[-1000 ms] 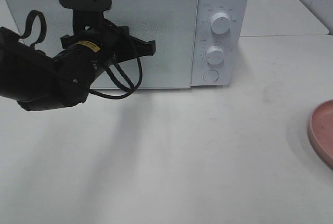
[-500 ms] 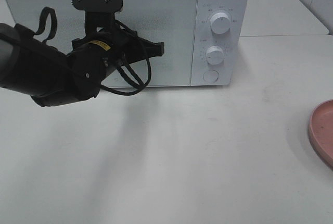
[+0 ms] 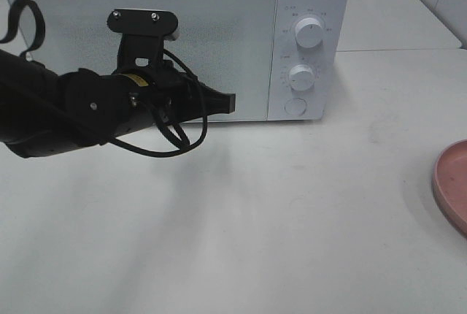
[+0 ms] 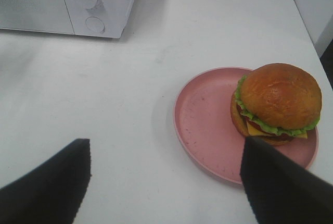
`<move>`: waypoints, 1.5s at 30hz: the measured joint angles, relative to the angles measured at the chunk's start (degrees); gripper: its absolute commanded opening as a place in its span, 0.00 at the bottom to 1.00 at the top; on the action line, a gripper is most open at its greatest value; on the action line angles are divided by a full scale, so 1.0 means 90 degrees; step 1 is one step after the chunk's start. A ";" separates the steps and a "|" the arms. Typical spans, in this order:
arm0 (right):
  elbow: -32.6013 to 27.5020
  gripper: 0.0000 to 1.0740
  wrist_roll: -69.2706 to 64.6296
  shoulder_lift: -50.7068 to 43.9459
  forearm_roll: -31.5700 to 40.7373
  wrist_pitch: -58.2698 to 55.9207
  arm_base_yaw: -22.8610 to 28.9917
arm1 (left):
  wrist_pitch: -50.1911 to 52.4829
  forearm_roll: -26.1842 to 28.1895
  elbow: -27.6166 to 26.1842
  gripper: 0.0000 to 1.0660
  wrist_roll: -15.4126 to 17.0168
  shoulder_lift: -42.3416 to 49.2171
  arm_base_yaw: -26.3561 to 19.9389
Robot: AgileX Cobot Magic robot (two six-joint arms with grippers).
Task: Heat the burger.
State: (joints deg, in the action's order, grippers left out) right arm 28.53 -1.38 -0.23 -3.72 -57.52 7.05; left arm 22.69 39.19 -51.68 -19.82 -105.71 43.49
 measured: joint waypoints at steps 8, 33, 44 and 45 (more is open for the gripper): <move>0.0000 0.71 0.0000 0.0000 0.0000 0.0000 0.0000 | -0.3215 -0.0006 0.0000 0.96 -0.0019 0.0427 -0.0337; 0.0000 0.71 0.0000 0.0000 0.0000 0.0000 0.0000 | -0.8773 -0.1286 0.0000 0.96 0.0051 0.2362 -0.3521; 0.0000 0.71 0.0000 0.0000 0.0000 0.0000 0.0000 | -0.9498 -0.2215 0.0095 0.96 0.0802 0.3380 -0.5500; 0.0000 0.71 0.0000 0.0000 0.0000 0.0000 0.0000 | -0.9498 -0.2215 0.0095 0.96 0.0802 0.3380 -0.5500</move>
State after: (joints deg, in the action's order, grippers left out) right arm 28.53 -1.38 -0.23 -3.72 -57.52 7.05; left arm -62.80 19.25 -50.82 -12.61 -75.29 -6.02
